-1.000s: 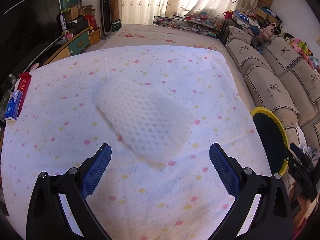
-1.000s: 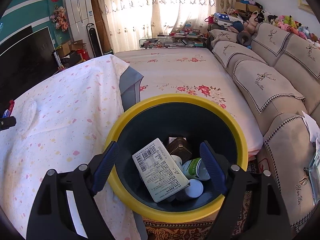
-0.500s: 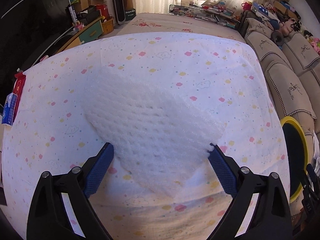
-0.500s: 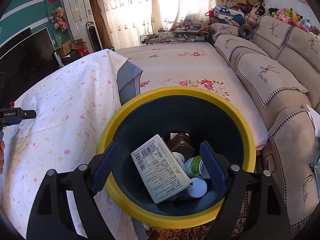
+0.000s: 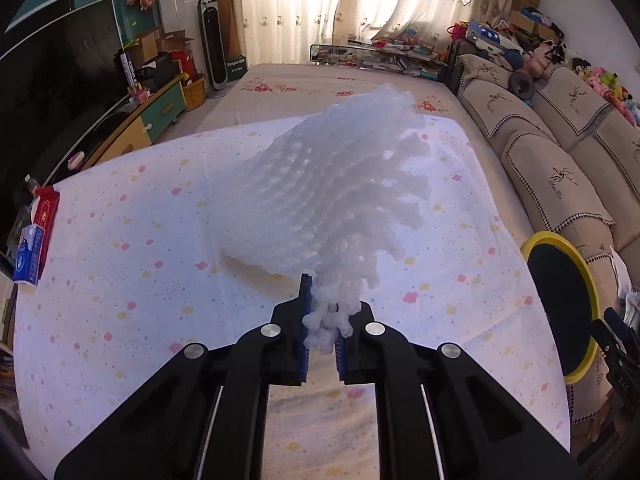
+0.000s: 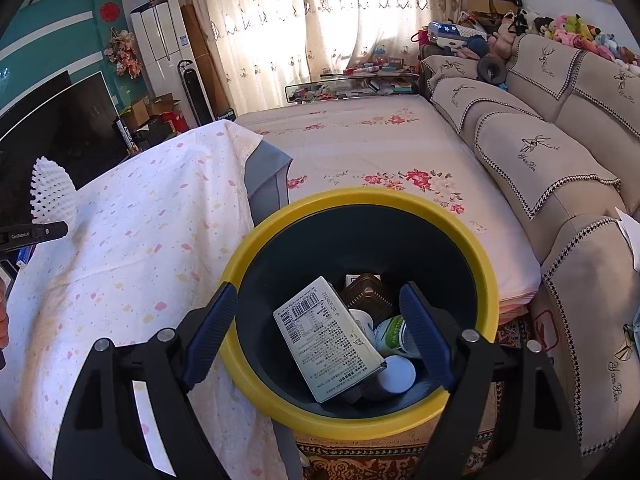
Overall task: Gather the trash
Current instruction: 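Grasp the white foam mesh sleeve with the left gripper, then carry the foam sleeve over the bin and open the left gripper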
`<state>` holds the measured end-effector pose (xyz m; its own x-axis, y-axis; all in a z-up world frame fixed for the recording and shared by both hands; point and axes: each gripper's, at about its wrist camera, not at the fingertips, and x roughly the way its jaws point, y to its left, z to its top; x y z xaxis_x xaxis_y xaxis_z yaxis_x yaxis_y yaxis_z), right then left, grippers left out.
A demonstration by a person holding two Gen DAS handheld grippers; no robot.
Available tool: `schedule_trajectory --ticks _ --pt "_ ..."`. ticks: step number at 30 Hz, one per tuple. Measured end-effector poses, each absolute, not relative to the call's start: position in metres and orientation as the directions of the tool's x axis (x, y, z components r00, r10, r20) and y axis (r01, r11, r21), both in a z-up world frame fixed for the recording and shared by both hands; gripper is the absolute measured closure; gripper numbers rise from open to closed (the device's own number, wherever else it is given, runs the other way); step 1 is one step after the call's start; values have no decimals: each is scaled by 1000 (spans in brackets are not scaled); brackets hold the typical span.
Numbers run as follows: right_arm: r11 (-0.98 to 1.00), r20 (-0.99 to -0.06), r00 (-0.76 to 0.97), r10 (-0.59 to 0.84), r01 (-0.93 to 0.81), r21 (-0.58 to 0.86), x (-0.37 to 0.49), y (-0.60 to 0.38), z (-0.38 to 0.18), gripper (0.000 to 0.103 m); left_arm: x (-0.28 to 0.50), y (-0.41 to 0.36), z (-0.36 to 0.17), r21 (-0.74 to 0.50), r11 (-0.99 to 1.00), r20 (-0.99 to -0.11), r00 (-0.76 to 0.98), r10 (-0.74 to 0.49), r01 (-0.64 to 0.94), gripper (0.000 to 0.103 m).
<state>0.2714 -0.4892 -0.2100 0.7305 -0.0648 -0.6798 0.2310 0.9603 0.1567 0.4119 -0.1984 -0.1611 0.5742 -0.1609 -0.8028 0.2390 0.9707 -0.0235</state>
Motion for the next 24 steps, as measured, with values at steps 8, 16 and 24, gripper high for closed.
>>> schedule_trajectory --ticks 8,16,24 --pt "949 -635 768 -89 258 179 238 -504 -193 24 368 -249 -120 -19 918 -769 581 -266 395 93" --pt "934 -614 773 -160 320 161 193 -529 -182 24 330 -345 -104 -8 819 -770 519 -371 574 93" --pt "908 -615 758 -218 388 157 154 -552 -178 24 303 -459 -133 -24 686 -823 375 -426 727 92"
